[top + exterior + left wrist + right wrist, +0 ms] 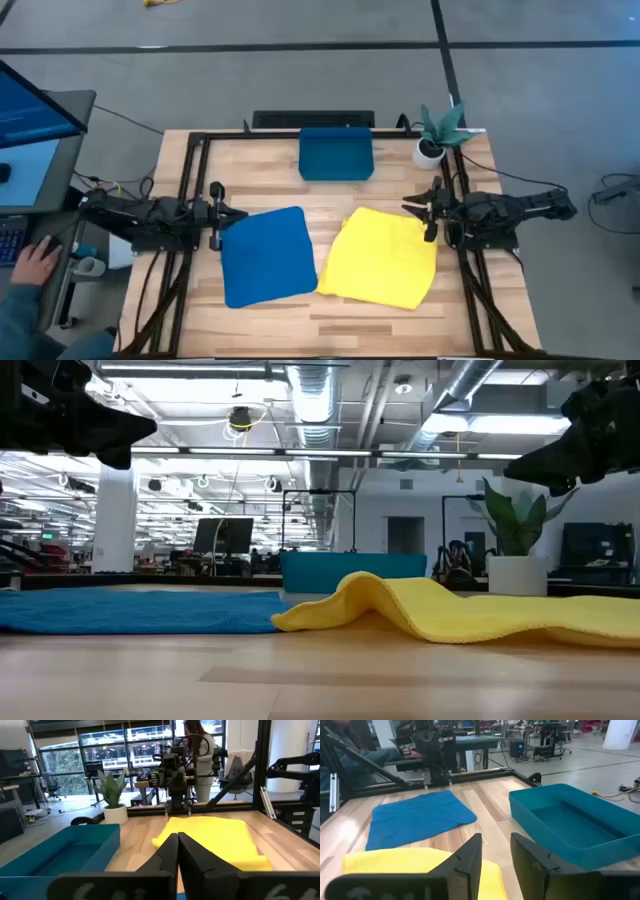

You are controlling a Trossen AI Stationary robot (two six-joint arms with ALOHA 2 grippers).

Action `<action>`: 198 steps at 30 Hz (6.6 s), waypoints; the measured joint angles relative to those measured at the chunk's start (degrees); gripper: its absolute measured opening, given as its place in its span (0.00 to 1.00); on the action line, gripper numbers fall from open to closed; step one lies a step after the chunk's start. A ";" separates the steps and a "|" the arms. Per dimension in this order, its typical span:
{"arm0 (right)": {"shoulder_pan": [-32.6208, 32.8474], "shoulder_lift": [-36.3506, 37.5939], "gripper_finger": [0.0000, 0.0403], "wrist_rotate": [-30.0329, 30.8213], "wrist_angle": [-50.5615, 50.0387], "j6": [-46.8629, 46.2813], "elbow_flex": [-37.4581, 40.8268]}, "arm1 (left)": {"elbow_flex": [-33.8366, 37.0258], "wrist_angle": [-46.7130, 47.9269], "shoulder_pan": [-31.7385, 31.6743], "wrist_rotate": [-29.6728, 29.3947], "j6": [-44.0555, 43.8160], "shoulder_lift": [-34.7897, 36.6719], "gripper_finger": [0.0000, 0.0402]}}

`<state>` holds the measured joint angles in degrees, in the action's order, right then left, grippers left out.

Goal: Roll microfiber towels into tight, uniform cylinder then place into a basket

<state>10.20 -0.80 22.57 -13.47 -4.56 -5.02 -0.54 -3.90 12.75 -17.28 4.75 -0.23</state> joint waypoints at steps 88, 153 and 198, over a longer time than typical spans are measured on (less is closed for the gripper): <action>0.02 0.01 0.32 -0.02 0.00 0.01 -0.02 | 0.00 0.00 -0.02 0.00 0.02 -0.02 0.00; 0.02 0.02 0.32 0.00 0.00 0.00 0.00 | -0.02 0.02 -0.02 0.35 0.32 0.00 0.00; 0.00 0.02 0.32 -0.01 0.02 0.00 0.00 | 0.00 0.26 0.00 4.00 -5.32 -0.15 0.55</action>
<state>10.20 -0.78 22.56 -13.45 -4.56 -5.02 -0.54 -3.64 12.75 -13.28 -0.57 -0.38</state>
